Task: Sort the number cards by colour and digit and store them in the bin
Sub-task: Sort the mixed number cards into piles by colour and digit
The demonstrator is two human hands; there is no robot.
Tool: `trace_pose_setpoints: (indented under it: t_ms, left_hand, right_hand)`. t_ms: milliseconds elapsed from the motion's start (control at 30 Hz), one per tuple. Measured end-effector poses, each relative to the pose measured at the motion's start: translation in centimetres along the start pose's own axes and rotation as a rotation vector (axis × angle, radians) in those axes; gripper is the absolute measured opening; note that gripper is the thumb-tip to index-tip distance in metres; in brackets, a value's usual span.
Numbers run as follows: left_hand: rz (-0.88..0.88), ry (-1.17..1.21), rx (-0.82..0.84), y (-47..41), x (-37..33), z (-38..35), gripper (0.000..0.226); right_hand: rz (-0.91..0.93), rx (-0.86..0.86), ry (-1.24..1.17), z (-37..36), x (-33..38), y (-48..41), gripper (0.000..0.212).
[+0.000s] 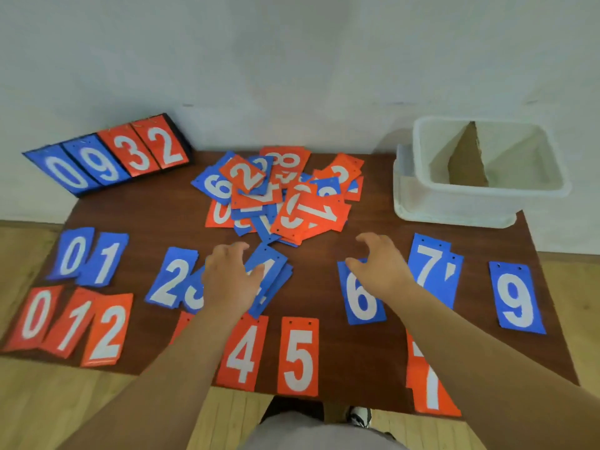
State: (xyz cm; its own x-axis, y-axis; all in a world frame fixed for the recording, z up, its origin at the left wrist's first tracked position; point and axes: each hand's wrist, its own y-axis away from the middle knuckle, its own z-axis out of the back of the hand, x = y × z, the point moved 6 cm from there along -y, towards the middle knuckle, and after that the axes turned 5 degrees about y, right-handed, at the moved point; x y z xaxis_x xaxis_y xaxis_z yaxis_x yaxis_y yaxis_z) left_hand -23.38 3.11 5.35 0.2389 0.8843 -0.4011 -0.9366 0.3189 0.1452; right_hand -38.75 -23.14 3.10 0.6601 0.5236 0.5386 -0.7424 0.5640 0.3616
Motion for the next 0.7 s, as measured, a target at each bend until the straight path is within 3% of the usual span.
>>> trace_pose_setpoints:
  t_ms: [233,500,700]
  left_hand:
    - [0.116,0.026,0.046,-8.5,6.4,2.8,0.065]
    - [0.234,0.049,0.141,-20.2,9.8,1.9,0.085]
    - [0.18,0.013,0.112,-28.3,9.2,1.0,0.09]
  right_hand:
    - [-0.096,0.002,0.026,-2.5,4.6,-6.5,0.058]
    - [-0.554,-0.109,-0.218,-5.1,2.6,-12.7,0.079]
    - [-0.666,-0.278,-0.221,-6.0,2.0,-12.6,0.075]
